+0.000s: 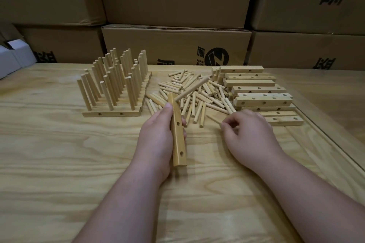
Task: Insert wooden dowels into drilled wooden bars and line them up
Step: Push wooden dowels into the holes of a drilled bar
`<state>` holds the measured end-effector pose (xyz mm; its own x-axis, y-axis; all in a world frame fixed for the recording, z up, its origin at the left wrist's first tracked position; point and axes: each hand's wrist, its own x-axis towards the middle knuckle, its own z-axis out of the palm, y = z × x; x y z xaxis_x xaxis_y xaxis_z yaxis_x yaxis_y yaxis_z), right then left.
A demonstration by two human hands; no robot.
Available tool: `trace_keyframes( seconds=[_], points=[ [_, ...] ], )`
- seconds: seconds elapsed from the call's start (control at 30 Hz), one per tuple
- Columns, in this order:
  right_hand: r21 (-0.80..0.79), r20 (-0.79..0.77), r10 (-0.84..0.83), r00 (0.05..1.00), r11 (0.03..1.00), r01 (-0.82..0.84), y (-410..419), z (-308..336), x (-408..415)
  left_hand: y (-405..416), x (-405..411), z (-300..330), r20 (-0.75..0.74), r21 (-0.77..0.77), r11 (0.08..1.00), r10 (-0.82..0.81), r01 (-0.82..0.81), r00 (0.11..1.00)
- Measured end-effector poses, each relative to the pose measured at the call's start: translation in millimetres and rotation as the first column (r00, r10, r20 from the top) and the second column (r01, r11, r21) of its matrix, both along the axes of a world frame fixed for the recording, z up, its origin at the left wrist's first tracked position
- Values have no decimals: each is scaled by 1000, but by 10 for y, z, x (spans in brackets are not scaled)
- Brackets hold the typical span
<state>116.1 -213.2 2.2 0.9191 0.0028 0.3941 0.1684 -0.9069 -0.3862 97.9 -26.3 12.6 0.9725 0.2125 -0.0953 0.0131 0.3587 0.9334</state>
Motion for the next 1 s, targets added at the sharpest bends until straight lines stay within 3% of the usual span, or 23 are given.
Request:
trace_keyframes(
  seconds=[0.1, 0.23, 0.63, 1.0],
  points=[
    [250, 113, 276, 955, 922, -296, 61, 64, -96, -7, 13, -13, -1, 16, 1000, 9, -9, 1000],
    [221, 216, 473, 854, 828, -515, 143, 85, -207, -11, 27, -27, -2, 38, 999, 15, -15, 1000],
    [198, 286, 473, 833, 822, -534, 122, 66, -158, -16, 58, -96, 37, 164, 986, -7, 0, 999],
    [199, 226, 451, 863, 846, -494, 120, 73, -161, -22, 13, -78, 64, 179, 984, 1, -12, 998]
  ],
)
